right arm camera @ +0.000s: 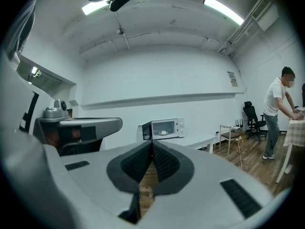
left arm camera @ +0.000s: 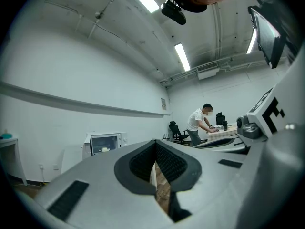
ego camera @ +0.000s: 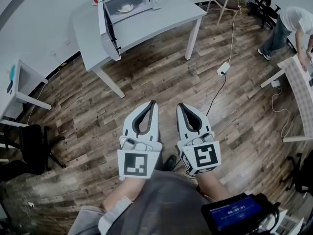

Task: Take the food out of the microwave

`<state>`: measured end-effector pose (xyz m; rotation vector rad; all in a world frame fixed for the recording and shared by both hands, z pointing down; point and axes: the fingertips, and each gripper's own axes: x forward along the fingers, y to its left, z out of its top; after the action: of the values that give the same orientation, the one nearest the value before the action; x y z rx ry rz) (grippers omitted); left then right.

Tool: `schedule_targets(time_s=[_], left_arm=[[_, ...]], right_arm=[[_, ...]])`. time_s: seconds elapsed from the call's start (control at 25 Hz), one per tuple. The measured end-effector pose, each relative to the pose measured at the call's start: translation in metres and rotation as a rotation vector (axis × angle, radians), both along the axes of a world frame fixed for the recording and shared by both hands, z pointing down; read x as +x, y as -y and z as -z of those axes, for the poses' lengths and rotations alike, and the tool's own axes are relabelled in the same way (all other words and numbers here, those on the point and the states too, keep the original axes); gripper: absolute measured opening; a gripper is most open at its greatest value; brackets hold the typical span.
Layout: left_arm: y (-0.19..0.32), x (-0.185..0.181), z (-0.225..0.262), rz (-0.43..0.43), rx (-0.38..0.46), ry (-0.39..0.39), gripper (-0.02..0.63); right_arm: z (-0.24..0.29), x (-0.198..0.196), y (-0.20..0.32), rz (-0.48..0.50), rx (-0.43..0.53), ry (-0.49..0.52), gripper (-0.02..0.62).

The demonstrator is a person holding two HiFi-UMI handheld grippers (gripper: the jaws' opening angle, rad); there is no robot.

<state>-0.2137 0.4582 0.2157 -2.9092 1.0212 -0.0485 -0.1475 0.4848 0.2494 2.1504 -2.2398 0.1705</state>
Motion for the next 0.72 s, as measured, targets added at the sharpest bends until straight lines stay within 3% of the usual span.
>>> schedule_targets(time_s=[0.4, 0.72], left_arm=[[0.106, 0.046, 0.004, -0.018, 0.017, -0.010, 0.008], [0.195, 0.063, 0.014, -0.020, 0.029, -0.025, 0.008]], right_arm=[[-0.007, 0.037, 0.103, 0.001, -0.019, -0.002, 0.006], [0.001, 0.052, 0.197, 0.015, -0.006, 0.005, 0.006]])
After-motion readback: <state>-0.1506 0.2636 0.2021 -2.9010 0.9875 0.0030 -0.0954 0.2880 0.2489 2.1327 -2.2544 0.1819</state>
